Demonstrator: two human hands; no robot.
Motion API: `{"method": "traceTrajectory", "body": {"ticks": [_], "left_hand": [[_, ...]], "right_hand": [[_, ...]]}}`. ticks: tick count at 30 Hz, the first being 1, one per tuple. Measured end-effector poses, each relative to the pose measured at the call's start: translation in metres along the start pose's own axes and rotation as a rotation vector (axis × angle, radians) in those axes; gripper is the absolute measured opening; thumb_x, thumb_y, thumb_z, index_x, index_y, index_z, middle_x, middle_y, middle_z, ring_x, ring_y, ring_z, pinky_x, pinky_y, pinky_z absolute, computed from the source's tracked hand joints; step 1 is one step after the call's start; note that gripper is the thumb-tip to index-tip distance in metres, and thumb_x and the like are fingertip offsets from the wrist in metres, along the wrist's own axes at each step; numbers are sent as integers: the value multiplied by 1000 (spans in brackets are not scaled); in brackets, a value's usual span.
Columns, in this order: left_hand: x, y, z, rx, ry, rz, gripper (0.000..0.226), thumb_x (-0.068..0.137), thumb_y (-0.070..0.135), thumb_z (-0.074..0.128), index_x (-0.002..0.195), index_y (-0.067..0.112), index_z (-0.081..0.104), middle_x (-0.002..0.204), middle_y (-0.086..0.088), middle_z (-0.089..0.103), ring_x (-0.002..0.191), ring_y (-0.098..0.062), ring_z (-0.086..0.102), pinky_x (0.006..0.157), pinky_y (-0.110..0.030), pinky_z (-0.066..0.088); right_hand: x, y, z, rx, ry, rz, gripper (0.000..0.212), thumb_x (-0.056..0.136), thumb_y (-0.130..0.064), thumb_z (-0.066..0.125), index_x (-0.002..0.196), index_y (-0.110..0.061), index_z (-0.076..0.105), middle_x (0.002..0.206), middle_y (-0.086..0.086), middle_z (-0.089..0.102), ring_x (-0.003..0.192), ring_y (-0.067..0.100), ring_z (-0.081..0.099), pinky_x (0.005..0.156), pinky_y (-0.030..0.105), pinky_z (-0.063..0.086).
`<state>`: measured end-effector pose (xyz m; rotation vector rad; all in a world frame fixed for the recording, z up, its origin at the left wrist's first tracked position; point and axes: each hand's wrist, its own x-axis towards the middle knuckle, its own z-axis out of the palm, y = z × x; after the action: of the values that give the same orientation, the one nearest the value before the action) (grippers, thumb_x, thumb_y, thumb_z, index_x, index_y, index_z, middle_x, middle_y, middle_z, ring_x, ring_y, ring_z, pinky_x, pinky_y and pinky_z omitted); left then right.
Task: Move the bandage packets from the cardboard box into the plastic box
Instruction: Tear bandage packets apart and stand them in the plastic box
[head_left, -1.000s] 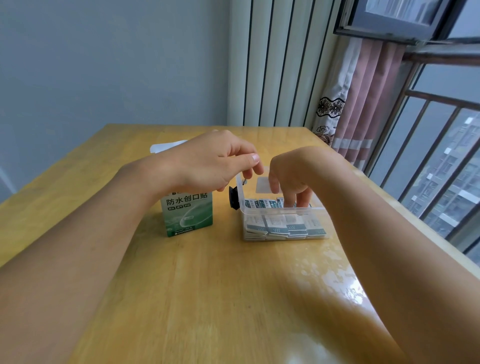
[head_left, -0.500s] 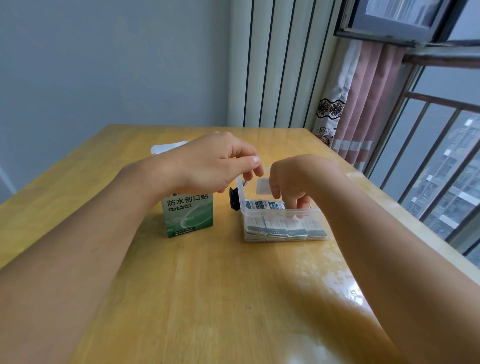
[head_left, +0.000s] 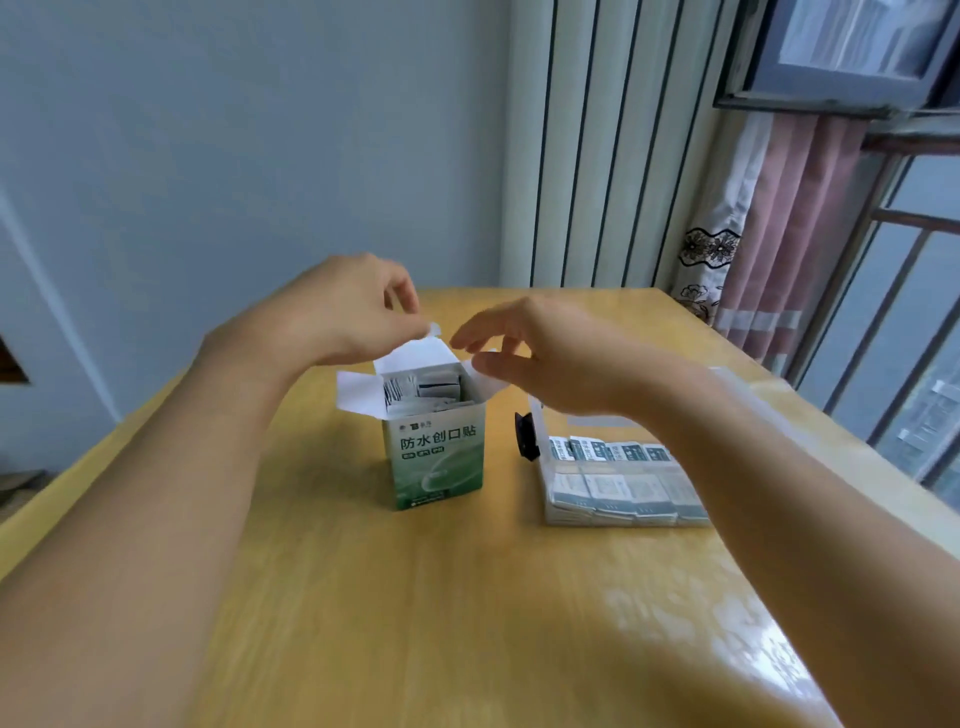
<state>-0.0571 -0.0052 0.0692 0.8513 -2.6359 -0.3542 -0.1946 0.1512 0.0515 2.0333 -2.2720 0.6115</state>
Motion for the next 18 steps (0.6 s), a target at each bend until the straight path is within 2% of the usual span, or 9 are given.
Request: {"method": "traceTrajectory", "body": {"ticks": [2,3,5,7,9,13,18], "left_hand": [[4,-16,5,118,-171,-150,38,90,48,65,119,24,58,108,2,66,92,-21,63,79,-35,53],[5,-19,8,90,-240,-182,42,92,48,63,123,20,56,108,-1,65,88,-23,64,73,-34,55],[5,-20,16,-29,-349,-190,41,97,46,58,119,11,60,93,-5,65,70,-20,59,55,-27,49],[5,-20,20,-113,-387,-187,47,99,52,53,108,8,65,75,-2,56,58,-16,51,47,-22,42],[3,-20,19,-210,-375,-178,50,95,57,57,104,9,66,69,1,53,54,-14,50,47,-21,42],[-2,-17,10,-343,-430,-127,46,90,58,63,103,15,68,67,7,67,49,-4,61,50,-26,51],[-6,-10,8,-299,-508,-105,35,95,51,60,110,20,67,81,0,68,58,-10,62,55,-28,55]], "right_hand": [[3,0,15,-37,-44,-3,25,99,-23,56,119,-25,71,119,-10,65,88,4,50,66,14,33],[3,1,18,-40,-41,1,22,98,-23,58,114,-25,73,116,-10,64,87,4,48,69,18,32],[2,2,17,-14,-10,-5,17,94,-22,65,105,-24,77,104,-9,64,82,6,52,73,22,36],[3,0,14,-8,4,-12,13,89,-20,71,100,-23,79,92,-10,65,76,10,58,70,24,42],[4,0,12,-22,20,3,14,85,-20,75,98,-23,80,83,-13,64,73,10,60,64,21,43],[3,-1,13,-11,62,-8,11,78,-24,83,88,-25,80,72,-13,68,63,2,57,57,11,42],[0,-6,7,3,42,-9,11,74,-16,84,78,-23,77,69,-14,69,68,-2,61,58,11,48]]}}
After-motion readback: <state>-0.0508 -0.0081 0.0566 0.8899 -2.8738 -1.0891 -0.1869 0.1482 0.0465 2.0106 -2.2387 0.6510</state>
